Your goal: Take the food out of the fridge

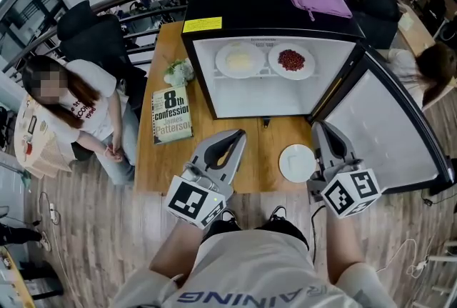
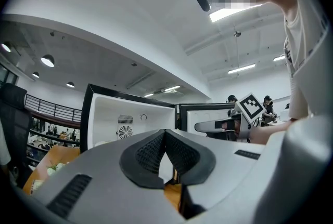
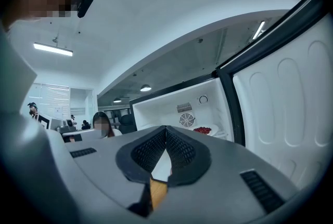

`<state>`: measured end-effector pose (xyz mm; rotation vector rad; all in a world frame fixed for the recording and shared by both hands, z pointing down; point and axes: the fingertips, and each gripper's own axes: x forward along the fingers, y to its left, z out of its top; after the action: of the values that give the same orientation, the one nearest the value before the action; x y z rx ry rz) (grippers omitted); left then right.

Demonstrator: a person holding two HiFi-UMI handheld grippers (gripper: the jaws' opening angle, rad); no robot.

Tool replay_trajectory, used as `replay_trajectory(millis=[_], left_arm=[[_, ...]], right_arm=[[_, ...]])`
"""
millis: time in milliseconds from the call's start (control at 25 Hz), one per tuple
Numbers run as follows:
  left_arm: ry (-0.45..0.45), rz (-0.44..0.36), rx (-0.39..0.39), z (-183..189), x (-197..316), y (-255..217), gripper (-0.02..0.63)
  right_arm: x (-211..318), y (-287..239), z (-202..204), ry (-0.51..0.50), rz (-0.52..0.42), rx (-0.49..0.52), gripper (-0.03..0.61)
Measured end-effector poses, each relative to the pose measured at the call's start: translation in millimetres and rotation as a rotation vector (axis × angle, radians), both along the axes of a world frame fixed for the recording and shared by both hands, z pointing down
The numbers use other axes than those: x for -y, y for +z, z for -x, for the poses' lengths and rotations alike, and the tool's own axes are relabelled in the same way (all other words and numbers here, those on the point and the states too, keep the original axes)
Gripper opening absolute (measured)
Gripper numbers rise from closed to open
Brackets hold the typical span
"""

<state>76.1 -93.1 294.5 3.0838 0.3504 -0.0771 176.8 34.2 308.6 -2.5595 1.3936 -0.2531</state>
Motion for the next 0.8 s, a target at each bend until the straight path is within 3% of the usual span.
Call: replay_trajectory(millis=[560,680,800], left_arm=[[-0.002,-0.004,0.0,-0.2,0.8,0.5,0.008],[-0.006,-0.004,-0.002,0.5,3.3,-0.2,0.008],[-0.008,0.0,0.001,0.8,6.0,2.1,0.008]], right_arm=[[4.2,6.7,-9.5,0.005,-0.013,0.051,0.021],[10.6,14.1,-19.5,0.025,-0.048,0.152,0.023],[26.1,28.7,-38.7,0.041,-0.133,0.336,0.025]])
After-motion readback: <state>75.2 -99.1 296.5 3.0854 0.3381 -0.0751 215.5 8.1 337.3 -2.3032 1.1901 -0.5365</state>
